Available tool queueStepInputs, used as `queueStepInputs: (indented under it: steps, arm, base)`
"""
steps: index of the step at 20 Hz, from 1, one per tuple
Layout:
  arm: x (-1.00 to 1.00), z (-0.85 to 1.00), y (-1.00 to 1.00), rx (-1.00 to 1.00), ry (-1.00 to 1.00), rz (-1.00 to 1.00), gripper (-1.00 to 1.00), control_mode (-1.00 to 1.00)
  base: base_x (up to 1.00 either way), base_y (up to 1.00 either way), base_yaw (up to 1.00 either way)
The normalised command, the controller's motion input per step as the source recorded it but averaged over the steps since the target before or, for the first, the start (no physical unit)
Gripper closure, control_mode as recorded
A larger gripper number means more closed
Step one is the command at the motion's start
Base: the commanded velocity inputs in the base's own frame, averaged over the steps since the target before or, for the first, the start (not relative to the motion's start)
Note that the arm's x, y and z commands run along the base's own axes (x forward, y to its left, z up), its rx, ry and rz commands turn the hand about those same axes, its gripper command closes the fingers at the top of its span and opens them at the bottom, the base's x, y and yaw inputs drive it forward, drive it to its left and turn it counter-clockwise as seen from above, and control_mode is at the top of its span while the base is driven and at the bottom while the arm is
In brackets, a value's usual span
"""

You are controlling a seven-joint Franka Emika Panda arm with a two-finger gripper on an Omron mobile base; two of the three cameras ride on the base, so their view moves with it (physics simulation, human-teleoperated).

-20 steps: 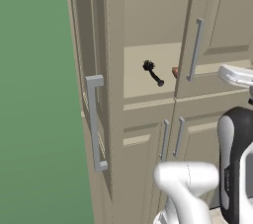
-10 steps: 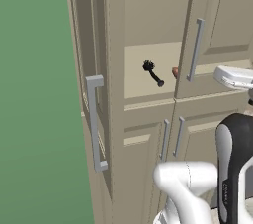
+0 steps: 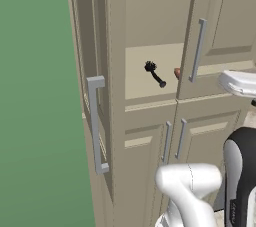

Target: Pick up the dish brush and bar soap from the sink, and place them back in the cabinet, and close the cabinet doors.

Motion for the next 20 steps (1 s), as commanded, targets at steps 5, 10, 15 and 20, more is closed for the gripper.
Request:
queueStepInputs:
  steps: [5,10,15,20]
  arm:
    - [-0.12,-0.30,0.36,-0.03,-0.07,0.00,-1.00,-1.00]
    - [-0.02,-0.31,0.33,-0.01,-0.07,0.01,-1.00,-1.00]
    - [0.00,-0.25,0.22,0.00,-0.06,0.05,-1.00,-1.00]
    - [0.00,-0.24,0.09,0.00,-0.04,0.12,-1.00,-1.00]
  base:
    - [0.00,0.00,0.00]
    - [0.00,0.00,0.00]
    - [0.00,0.00,0.00]
    - [0.00,0.00,0.00]
